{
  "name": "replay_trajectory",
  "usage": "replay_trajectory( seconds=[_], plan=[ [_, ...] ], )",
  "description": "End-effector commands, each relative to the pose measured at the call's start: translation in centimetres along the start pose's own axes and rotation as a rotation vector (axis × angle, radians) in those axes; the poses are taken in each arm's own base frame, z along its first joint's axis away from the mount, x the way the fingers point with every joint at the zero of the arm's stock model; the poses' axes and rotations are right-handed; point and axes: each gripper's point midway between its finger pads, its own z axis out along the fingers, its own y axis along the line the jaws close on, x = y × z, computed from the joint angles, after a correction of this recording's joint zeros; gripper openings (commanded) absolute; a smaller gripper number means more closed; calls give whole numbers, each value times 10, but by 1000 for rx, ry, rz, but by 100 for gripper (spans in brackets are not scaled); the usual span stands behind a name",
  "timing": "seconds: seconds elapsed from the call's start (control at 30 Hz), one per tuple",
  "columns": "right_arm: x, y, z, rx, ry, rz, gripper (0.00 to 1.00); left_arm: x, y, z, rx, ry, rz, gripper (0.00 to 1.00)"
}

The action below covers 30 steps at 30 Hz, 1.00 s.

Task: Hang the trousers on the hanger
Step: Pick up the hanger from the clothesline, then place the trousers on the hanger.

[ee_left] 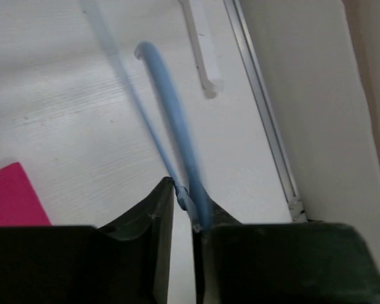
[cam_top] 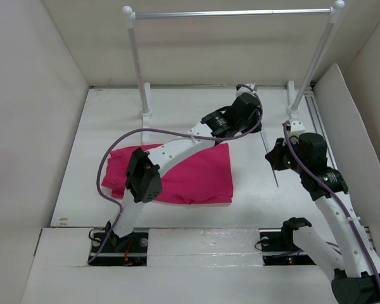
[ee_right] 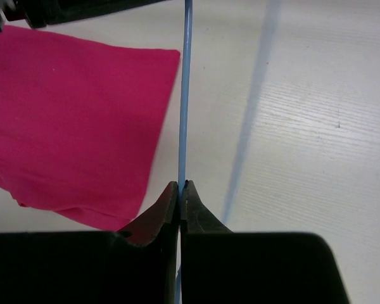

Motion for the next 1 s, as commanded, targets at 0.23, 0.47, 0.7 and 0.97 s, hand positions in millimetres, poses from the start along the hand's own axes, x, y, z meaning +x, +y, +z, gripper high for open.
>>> replay_trajectory(
  seconds=[0.23,0.47,0.7,0.97],
  plan=[
    [12,7,-24,-20,63,-80,57,25,23,-20,14,24,-80,0],
    [33,27,-27,-161,211,-114,59,83,47,-40,41,22,-232,0],
    [46,51,19,-318,137,17,0,112,81,-51,-58,-18,-288,0],
    [73,67,74,-372,179,128,5,133,130,-52,-200,-50,-278,0]
  ],
)
